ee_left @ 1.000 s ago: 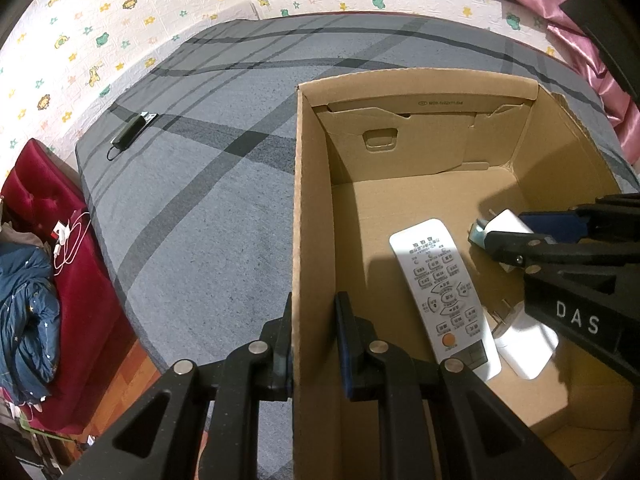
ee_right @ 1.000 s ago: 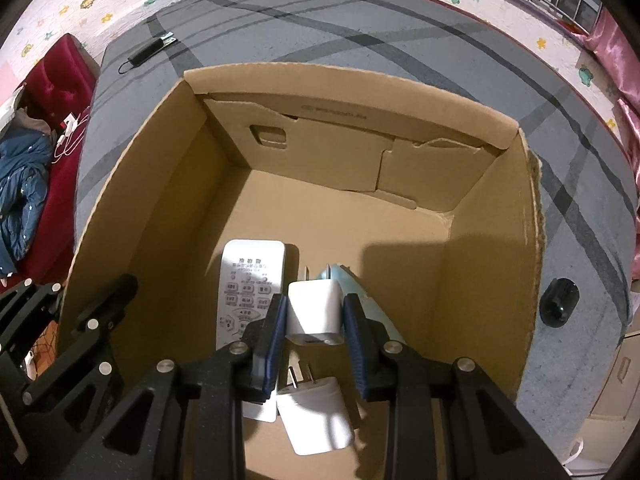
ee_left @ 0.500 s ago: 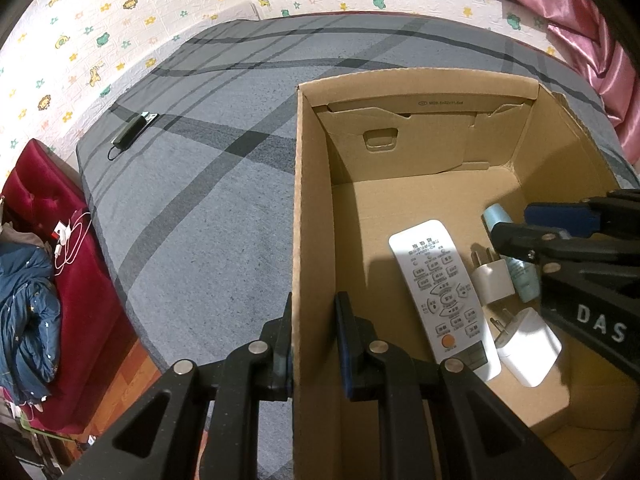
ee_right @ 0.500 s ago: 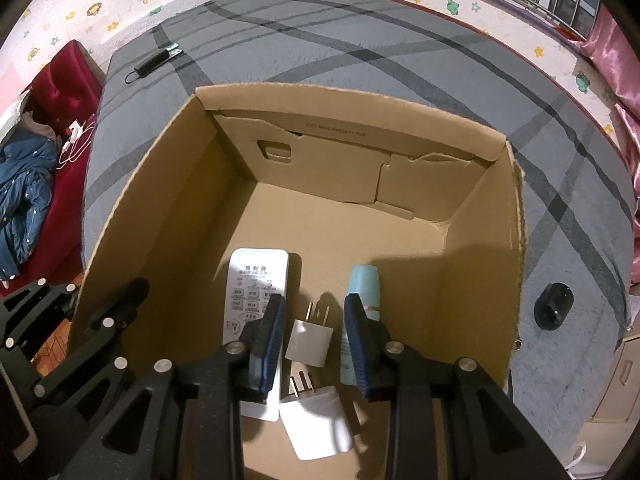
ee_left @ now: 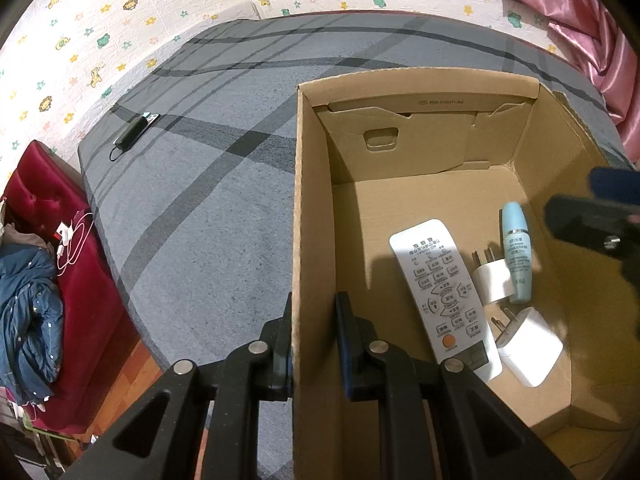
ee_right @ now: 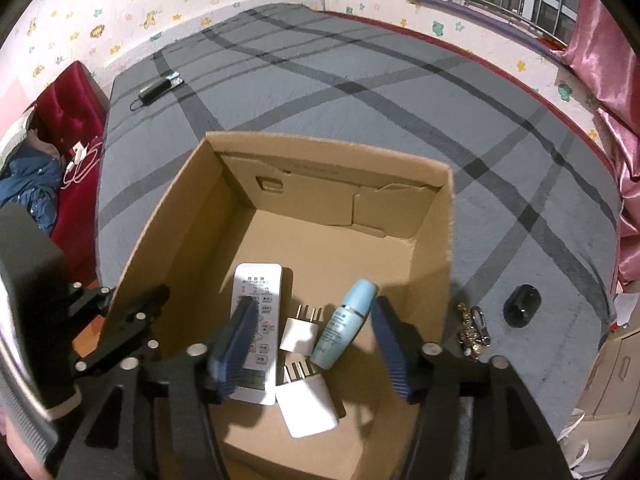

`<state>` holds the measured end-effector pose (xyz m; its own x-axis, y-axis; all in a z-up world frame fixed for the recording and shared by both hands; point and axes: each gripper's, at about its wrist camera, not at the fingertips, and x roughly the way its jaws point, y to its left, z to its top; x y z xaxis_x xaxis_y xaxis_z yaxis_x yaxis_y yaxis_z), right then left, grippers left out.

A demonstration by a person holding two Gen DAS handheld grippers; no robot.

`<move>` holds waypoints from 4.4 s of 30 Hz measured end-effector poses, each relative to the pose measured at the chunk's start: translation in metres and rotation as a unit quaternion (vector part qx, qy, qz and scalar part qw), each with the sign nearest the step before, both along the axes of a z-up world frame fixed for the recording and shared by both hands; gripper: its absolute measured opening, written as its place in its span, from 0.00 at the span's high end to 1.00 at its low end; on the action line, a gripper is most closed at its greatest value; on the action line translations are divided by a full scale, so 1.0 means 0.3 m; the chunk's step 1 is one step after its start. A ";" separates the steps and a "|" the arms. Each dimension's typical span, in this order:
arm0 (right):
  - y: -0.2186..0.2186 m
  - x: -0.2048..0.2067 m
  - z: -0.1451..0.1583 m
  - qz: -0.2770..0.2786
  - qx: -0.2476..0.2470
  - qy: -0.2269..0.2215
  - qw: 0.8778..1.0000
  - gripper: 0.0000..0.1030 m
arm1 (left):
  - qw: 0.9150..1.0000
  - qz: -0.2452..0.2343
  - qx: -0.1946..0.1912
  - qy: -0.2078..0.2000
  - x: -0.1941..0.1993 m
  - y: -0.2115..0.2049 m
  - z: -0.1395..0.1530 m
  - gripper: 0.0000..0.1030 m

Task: Organize rigid objects
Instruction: 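Move the right gripper back toward the black cylindrical object, then close the right gripper on the black cylindrical object, then lift the black object with the right gripper and carry it over the box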

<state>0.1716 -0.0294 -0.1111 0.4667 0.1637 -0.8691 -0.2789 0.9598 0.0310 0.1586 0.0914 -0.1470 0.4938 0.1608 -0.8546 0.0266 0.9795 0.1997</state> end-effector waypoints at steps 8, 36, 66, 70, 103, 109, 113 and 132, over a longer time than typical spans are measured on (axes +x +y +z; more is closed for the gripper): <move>-0.083 -0.021 0.084 -0.019 0.010 -0.024 0.999 0.00 | 1.000 0.000 0.001 0.000 -0.001 0.000 0.001 0.83; -0.553 0.086 0.048 -0.139 -0.042 -0.021 0.989 0.00 | 1.000 0.000 -0.001 0.002 0.003 0.000 0.002 0.83; -0.750 0.293 -0.340 -0.197 -0.037 0.061 0.978 0.08 | 1.000 0.000 0.010 0.004 0.005 -0.008 0.003 0.82; -0.739 0.300 -0.343 -0.192 -0.035 0.064 0.979 0.35 | 1.000 0.000 0.009 0.004 0.005 -0.006 0.004 0.82; -0.591 0.115 -0.052 -0.159 -0.050 0.006 0.986 0.49 | 1.000 0.001 0.016 0.002 0.001 -0.011 0.013 0.82; -0.539 0.076 0.018 -0.143 -0.044 -0.008 0.989 0.49 | 1.000 0.002 0.016 0.004 0.003 -0.011 0.011 0.82; -0.491 0.054 0.060 -0.131 -0.042 -0.015 0.990 0.49 | 1.000 0.002 0.016 0.004 0.003 -0.013 0.010 0.82; -0.203 -0.008 0.130 -0.047 -0.028 -0.035 0.998 0.49 | 1.000 0.002 0.015 0.004 0.005 -0.014 0.008 0.82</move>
